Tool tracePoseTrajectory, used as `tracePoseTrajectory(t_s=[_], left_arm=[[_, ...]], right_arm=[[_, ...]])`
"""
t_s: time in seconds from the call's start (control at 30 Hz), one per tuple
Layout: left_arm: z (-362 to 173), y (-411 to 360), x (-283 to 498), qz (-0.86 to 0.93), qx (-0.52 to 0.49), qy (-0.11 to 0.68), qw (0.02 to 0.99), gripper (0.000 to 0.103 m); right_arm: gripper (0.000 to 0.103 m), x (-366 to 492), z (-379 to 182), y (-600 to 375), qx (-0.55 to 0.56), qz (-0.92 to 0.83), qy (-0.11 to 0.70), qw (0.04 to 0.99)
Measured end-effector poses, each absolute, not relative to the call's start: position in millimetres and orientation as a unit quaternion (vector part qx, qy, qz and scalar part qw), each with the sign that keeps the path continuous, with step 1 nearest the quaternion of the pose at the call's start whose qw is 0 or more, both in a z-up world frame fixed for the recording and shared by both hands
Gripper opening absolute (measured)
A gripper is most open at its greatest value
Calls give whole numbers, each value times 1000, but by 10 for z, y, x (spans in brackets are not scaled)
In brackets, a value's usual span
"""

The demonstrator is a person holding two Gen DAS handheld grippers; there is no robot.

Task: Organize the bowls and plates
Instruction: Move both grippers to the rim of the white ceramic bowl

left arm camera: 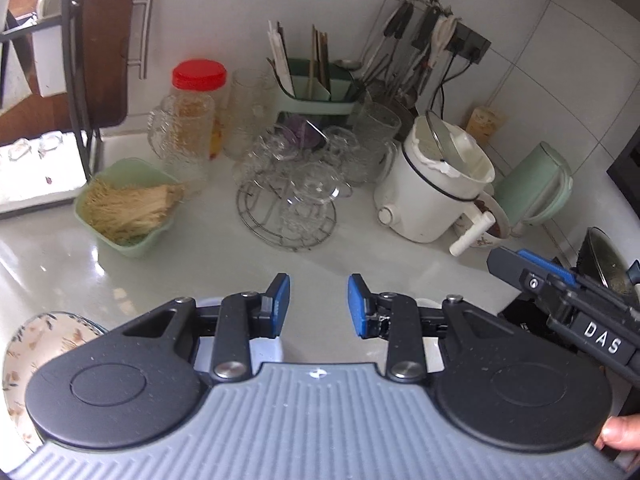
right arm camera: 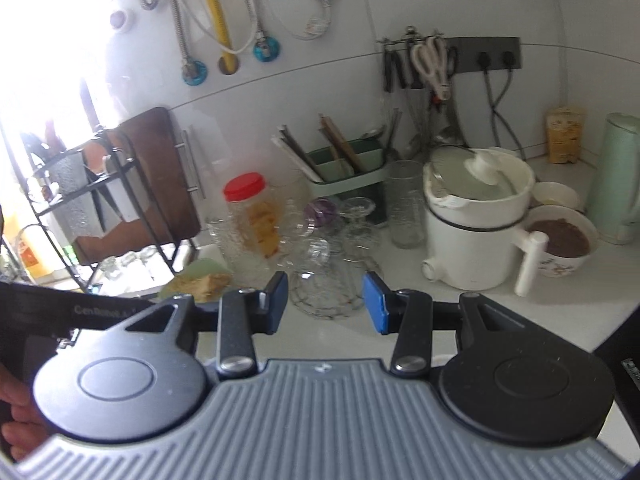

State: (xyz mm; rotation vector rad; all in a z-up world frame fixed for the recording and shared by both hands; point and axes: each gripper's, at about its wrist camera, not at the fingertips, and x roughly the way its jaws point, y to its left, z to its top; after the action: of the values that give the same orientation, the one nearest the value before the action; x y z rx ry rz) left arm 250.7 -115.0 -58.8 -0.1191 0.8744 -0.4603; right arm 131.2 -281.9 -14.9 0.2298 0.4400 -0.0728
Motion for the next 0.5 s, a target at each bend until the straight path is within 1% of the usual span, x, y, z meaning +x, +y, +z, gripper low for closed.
tracePoseTrajectory(t_s=[0.3,0.5], left_arm=[[-758,-1616,2455,-249,-13,432,867,37],[-917,-1854,2468,-258,-1,439,861,37]], right_arm=[[45,1079,-471,-3091,143,-85,241,956],[45,956,-685,-3218,134,-111,251,952]])
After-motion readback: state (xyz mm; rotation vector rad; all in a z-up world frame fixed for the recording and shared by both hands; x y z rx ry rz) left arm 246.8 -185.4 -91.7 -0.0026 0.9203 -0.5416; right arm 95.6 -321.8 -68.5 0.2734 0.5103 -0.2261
